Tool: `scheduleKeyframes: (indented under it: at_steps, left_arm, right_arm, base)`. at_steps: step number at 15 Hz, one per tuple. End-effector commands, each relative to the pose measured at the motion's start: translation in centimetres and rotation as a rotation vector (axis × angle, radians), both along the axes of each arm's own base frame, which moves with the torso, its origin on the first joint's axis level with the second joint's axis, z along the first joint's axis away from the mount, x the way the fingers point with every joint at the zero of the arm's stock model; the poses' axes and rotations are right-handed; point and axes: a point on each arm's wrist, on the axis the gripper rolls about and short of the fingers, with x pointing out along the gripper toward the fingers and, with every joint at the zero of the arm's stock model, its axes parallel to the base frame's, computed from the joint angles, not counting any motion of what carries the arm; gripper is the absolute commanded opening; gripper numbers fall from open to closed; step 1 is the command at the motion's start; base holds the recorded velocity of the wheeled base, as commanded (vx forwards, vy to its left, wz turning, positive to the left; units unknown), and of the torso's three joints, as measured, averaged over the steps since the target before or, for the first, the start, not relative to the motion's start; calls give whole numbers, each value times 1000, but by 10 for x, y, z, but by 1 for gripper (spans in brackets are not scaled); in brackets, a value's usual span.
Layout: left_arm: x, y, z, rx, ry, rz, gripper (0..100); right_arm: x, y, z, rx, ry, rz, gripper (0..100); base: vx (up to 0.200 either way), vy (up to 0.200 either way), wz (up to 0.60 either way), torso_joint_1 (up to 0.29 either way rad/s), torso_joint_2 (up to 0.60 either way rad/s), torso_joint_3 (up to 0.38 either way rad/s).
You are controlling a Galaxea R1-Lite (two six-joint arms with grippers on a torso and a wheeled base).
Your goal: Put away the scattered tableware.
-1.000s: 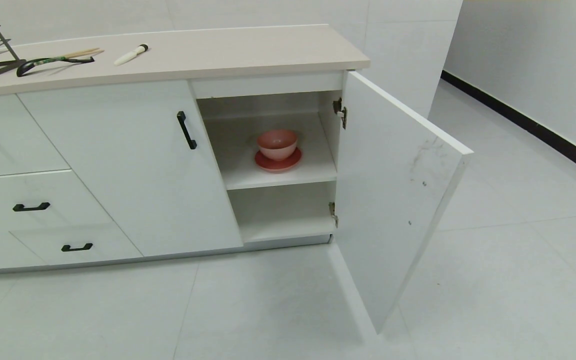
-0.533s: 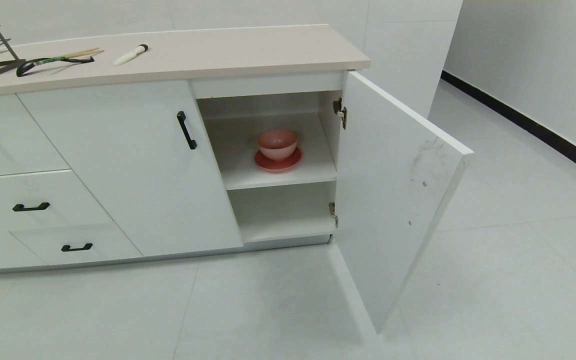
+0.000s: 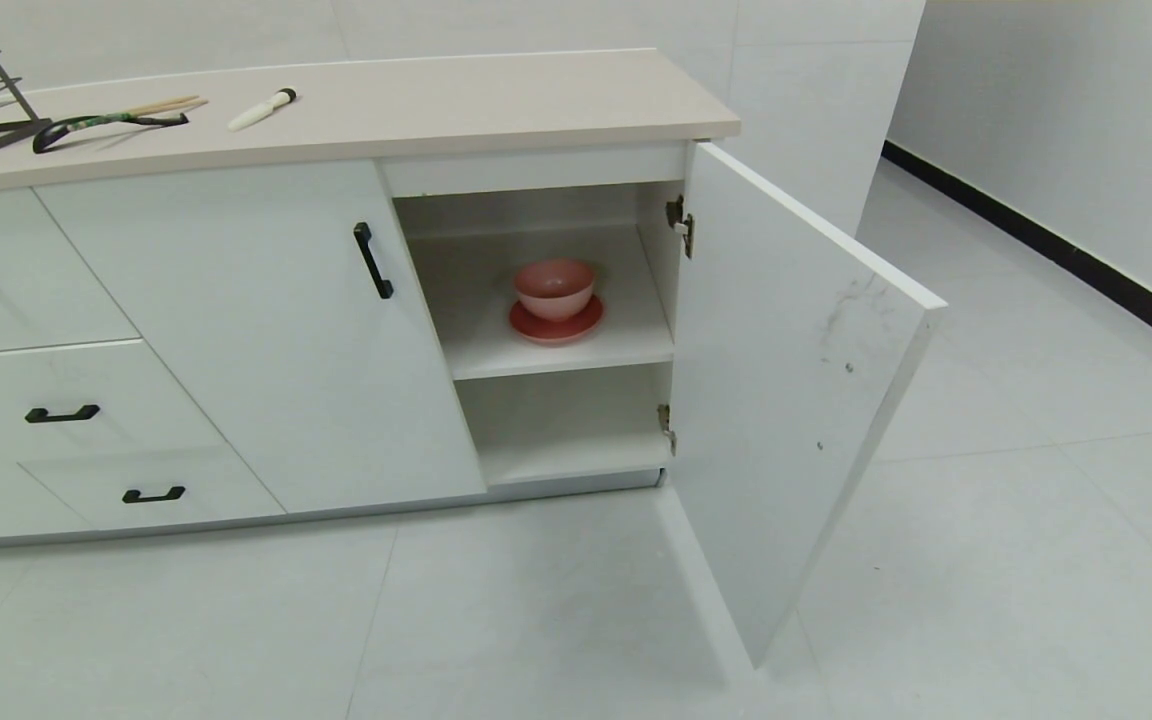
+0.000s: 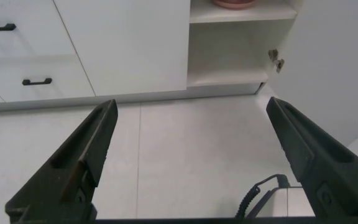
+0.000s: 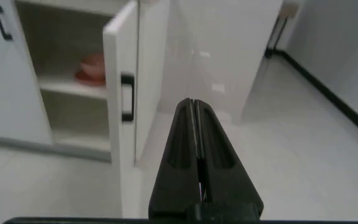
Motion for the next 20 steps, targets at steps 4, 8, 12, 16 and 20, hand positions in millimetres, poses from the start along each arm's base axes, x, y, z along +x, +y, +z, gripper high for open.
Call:
scheduleKeyframes:
  at_steps: [4,8,12,16,20]
  left_arm:
    - [0,0,0,0,1,-1,100]
    - [0,0,0,0,1,-1,100]
    - [0,0,0,0,1,-1,100]
    - [0,0,0,0,1,-1,100]
    - [0,0,0,0,1,0,100]
  right_arm:
    - [90,3,-15,-59,171,135,0]
    - [133,5,-16,-84,194,171,0]
    - [184,12,-1,-99,149,212,0]
    - [227,19,-12,-116,121,300,0]
    - [266,21,6,-125,28,296,0]
  base:
    - [0,0,0,0,0,0]
    - [-100,0,0,1,0,2]
    - [-50,0,0,1,2,1]
    - [0,0,0,0,0,0]
    - [0,0,0,0,0,0]
